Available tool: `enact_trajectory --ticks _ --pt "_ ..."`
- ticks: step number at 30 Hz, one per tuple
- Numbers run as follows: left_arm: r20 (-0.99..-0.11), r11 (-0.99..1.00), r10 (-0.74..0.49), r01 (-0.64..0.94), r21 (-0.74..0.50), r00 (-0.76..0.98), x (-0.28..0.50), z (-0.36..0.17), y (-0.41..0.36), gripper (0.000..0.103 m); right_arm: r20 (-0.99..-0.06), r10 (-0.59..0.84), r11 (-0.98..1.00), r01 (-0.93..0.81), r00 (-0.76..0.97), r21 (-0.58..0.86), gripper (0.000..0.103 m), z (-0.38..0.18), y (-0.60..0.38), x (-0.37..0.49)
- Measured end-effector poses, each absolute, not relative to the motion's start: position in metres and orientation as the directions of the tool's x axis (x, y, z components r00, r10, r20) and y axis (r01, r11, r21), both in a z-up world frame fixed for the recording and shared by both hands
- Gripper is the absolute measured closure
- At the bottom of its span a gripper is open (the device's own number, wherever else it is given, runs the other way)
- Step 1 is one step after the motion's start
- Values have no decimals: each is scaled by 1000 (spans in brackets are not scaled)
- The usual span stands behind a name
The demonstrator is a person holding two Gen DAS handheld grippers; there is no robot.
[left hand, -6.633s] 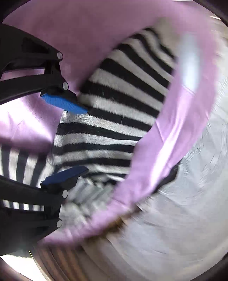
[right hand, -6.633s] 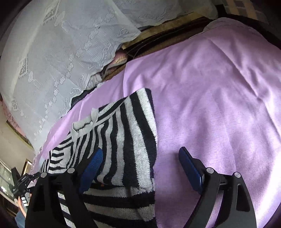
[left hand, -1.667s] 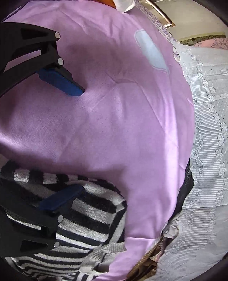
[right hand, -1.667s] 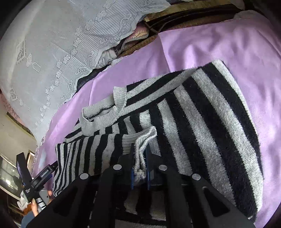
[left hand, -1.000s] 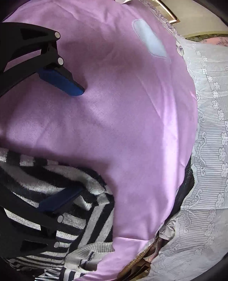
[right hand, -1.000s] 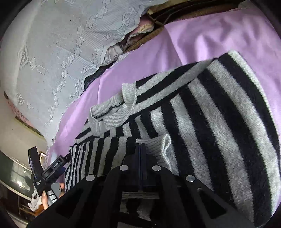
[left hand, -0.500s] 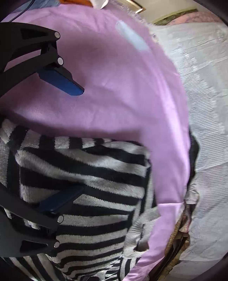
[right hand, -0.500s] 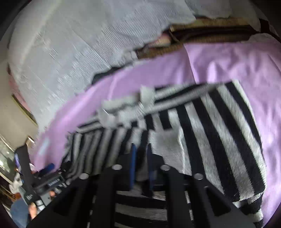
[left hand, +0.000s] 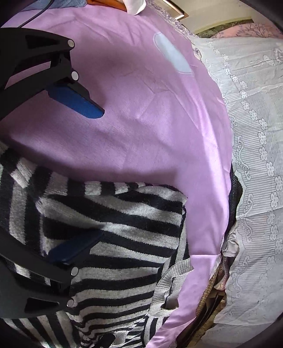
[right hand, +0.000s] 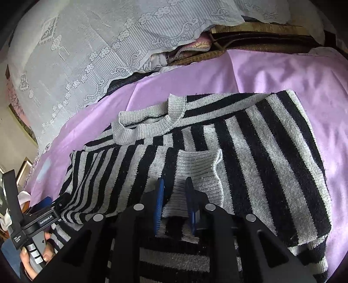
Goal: Fold small clothes
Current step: 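Open the right tool and release the cuff, then move both open tools down to the ribbed hem of the sweater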
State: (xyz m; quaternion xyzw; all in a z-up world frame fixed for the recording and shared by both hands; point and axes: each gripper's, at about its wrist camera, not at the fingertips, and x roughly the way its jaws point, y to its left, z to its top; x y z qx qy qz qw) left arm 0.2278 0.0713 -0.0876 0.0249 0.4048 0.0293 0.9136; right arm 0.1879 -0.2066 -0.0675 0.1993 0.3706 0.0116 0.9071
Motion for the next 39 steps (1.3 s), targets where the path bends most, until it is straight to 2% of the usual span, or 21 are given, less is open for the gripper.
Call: enact_trajectory --ticks 6,11,15,21,22,23,29,33,37,39 --pt "-720 996 84 -41 77 689 214 -85 73 4 -662 159 925 123 732 358 80 -65 -205 179" --pt "-709 995 89 -37 88 700 204 -84 73 4 -654 167 926 110 738 360 68 -64 -202 166" --pt "-708 997 70 -27 72 703 193 -83 75 4 -646 170 926 104 744 364 64 -63 -201 155" --pt "-723 999 22 5 35 690 176 -84 78 5 -666 167 941 85 727 329 46 -63 -189 134" --pt "-739 999 9 24 34 674 173 -86 77 5 -680 180 939 81 711 333 37 -66 -187 132" --pt "-756 998 5 38 39 655 171 -90 75 5 -691 180 941 83 700 329 34 -69 -185 129" --pt "-762 990 8 101 97 647 137 -92 65 5 -696 162 946 91 699 312 33 -69 -180 94" --pt "-775 990 -17 117 74 631 119 -92 69 5 -704 159 951 85 693 298 32 -70 -178 67" --pt "-788 991 -42 127 46 614 98 -95 79 4 -705 164 961 49 690 271 21 -71 -168 36" --pt "-790 989 -52 141 44 611 85 -95 81 5 -707 146 970 40 692 241 19 -69 -162 20"
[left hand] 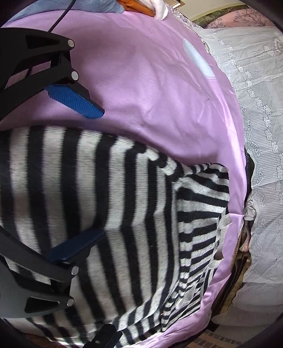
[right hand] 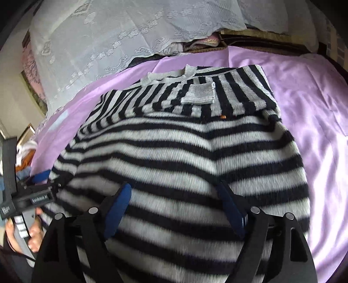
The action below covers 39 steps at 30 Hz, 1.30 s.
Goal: Fold small clothes
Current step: 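Move both open tools down to the ribbed hem of the sweater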
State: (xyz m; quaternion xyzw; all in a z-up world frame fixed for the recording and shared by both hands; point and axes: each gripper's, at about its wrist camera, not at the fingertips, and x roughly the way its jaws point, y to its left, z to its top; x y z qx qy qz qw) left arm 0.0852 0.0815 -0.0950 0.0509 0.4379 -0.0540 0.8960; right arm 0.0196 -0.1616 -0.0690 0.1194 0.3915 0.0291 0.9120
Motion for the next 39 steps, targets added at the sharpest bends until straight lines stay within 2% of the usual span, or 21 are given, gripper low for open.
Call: enact_trajectory --ticks 2,12,16,21,23,24,29,31,36,39 --pt "-792 988 -62 149 37 608 76 -97 84 4 -706 172 967 17 687 253 9 -71 -159 6" --pt "-779 980 -127 199 -3 614 21 -97 104 4 -620 301 894 11 724 447 9 -72 -186 -51" --pt "-772 976 -168 216 -40 613 4 -96 117 4 -590 313 883 2 744 470 7 -72 -190 -72" --pt "-773 971 -185 234 -48 607 -13 -96 134 4 -476 230 831 83 849 551 7 -58 -224 -112" --pt "-775 967 -216 241 -85 594 -17 -96 142 5 -456 214 814 101 864 573 9 -54 -238 -120" --pt "-775 964 -233 246 -104 587 -17 -96 145 5 -469 207 812 118 859 572 10 -54 -245 -122" --pt "-778 959 -243 262 -105 580 -17 -96 140 5 -555 192 822 176 810 541 42 -70 -255 -121" --pt "-778 955 -243 282 -88 579 -18 -96 134 5 -582 235 812 171 779 557 46 -79 -252 -117" --pt "-781 951 -250 297 -87 572 -15 -95 129 5 -614 260 837 143 746 528 47 -79 -239 -122" --pt "-776 946 -273 306 -108 569 -14 -93 128 5 -639 280 853 120 717 508 55 -84 -229 -128"
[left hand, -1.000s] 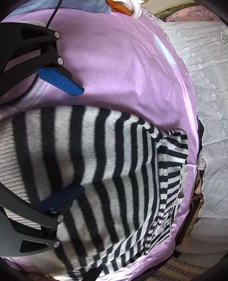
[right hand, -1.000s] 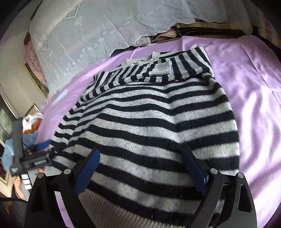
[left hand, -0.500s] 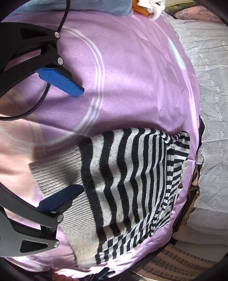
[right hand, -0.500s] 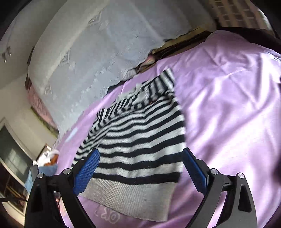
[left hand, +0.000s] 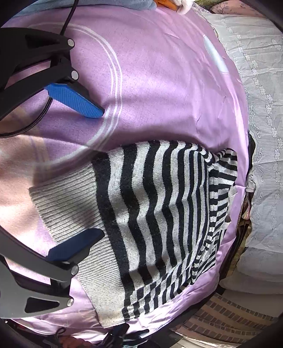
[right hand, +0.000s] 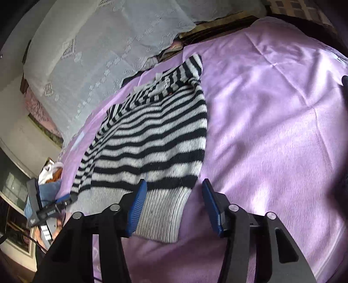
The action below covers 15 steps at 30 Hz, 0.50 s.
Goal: Fold small clothes
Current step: 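Move both open tools down to the ribbed hem of the sweater, then grasp the ribbed hem with both tools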
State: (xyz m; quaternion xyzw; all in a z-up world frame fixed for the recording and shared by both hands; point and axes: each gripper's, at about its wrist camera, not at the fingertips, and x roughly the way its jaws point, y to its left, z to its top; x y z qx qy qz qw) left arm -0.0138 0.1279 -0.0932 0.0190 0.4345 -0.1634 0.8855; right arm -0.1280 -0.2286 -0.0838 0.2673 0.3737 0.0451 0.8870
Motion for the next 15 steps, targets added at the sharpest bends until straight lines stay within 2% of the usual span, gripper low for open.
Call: enact_trajectory --ticks 5,7,11,15 --pt "-761 921 -339 360 -148 553 -18 -91 120 6 -655 298 872 81 694 483 57 -86 -220 -129" --pt "-759 906 -368 389 -165 537 -20 -91 115 18 -649 315 859 82 693 505 57 -88 -222 -125" --pt "-769 913 -365 365 -184 525 -14 -96 116 25 -639 335 845 78 692 528 57 -90 -223 -120" --pt "-754 909 -394 345 -235 525 -16 -94 125 38 -640 348 852 55 685 521 57 -89 -220 -125"
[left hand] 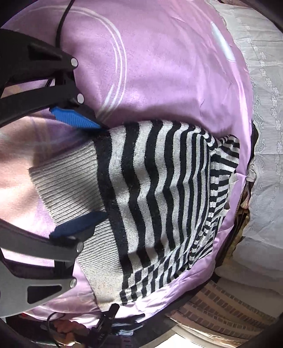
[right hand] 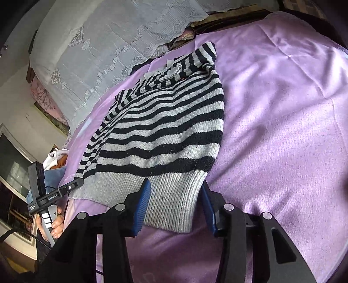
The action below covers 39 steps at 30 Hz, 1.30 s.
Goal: Fold small clothes
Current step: 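Grasp the ribbed hem with both tools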
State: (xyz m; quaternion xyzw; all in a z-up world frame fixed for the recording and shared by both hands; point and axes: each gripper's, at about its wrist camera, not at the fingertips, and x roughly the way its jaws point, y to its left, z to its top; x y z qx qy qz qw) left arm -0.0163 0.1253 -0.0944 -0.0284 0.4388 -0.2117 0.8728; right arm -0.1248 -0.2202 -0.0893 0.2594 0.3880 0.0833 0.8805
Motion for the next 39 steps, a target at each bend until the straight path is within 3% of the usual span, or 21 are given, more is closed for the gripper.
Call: enact_trajectory --ticks 8,9,11,13,15,16,21,25,31,39 --pt "-754 909 -398 338 -246 523 -10 -97 122 35 -641 353 857 41 681 514 59 -90 -216 -121" --pt "-754 909 -398 337 -246 522 -10 -97 121 35 -640 348 853 51 685 519 61 -90 -219 -121" --pt "-749 903 -411 342 -258 519 -13 -96 123 39 -636 350 844 63 688 533 78 -92 -222 -122" --pt "-744 897 -426 350 -271 515 -16 -96 124 57 -634 366 834 63 681 548 88 -94 -221 -123" --pt "-739 881 -455 372 -292 497 -18 -97 124 70 -641 362 841 60 677 538 88 -94 -219 -122" --pt "-739 879 -458 376 -293 494 -18 -98 123 70 -644 366 841 59 672 538 88 -95 -218 -121" --pt "-740 881 -452 381 -281 498 -14 -100 118 56 -629 406 811 55 663 582 87 -100 -225 -119" --pt "-753 894 -414 385 -229 512 -16 -98 109 55 -639 384 828 59 666 558 87 -98 -221 -120" --pt "-756 921 -349 352 -167 554 -20 -95 103 81 -657 319 871 61 683 487 92 -91 -211 -123" --pt "-747 935 -279 348 -68 603 -27 -94 92 87 -666 333 865 65 668 497 91 -95 -214 -120"
